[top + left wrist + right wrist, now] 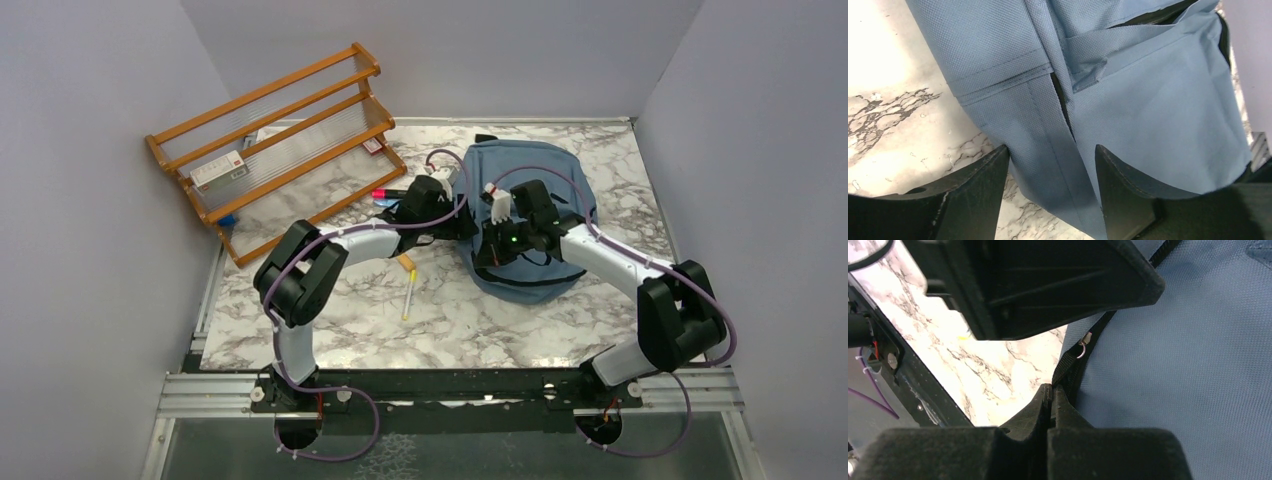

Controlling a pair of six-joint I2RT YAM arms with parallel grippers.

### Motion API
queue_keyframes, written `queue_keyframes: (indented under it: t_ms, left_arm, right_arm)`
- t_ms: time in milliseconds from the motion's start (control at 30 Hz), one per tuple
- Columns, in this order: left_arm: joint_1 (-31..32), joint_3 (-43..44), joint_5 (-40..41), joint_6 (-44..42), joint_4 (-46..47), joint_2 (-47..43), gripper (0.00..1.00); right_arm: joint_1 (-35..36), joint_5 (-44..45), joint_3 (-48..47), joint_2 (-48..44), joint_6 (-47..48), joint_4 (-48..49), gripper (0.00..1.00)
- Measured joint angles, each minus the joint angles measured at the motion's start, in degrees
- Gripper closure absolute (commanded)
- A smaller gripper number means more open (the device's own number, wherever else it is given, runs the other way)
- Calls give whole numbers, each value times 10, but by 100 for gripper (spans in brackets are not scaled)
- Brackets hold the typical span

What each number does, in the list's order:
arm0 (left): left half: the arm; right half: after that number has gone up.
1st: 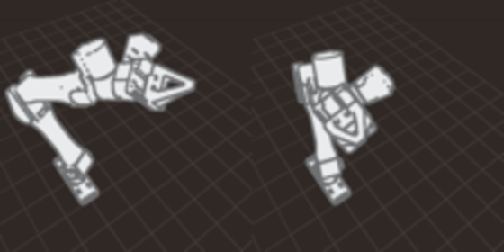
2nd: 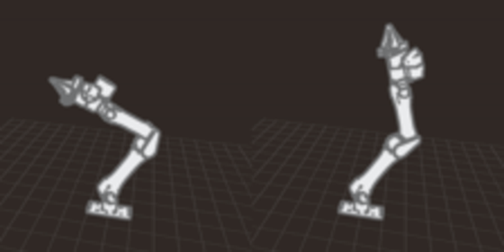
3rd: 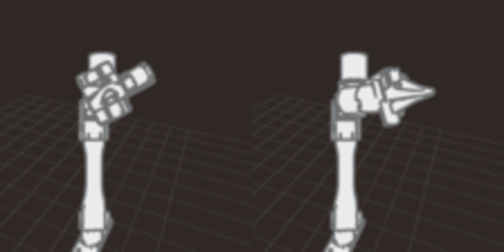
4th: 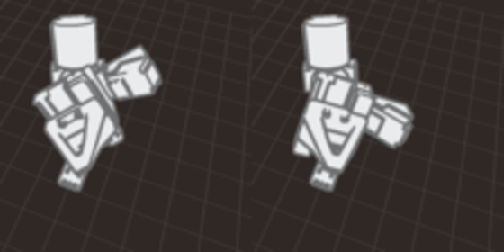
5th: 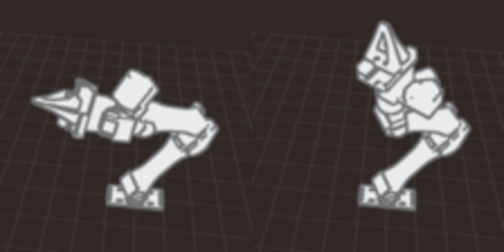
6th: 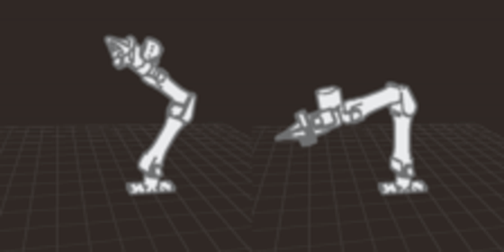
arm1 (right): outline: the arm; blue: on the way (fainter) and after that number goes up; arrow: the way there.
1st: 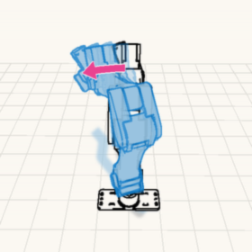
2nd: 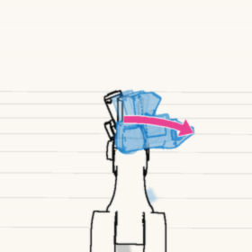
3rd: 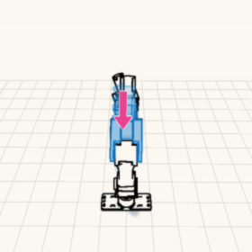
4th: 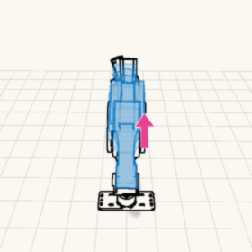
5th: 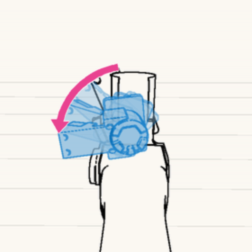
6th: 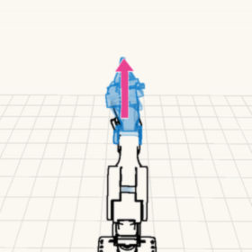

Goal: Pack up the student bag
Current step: Zip the student bag at the center of the board.

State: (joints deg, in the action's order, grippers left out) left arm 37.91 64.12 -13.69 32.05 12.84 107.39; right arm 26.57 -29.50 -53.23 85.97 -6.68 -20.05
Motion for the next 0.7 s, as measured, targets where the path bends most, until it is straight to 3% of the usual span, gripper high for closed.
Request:
queue_keyframes:
  t_ms: [133, 533, 700]
  left_arm:
    - [10, 11, 17, -14, -17, 7, 46]
    - [26, 60, 28, -56, -65, 33, 99]
    - [23, 91, 24, -72, -95, 42, 100]
  right_arm:
    - [0, -2, 2, -7, -4, 3, 99]
    - [0, -8, 4, -9, -1, -9, 99]
    - [0, -11, 1, -12, 8, -37, 99]
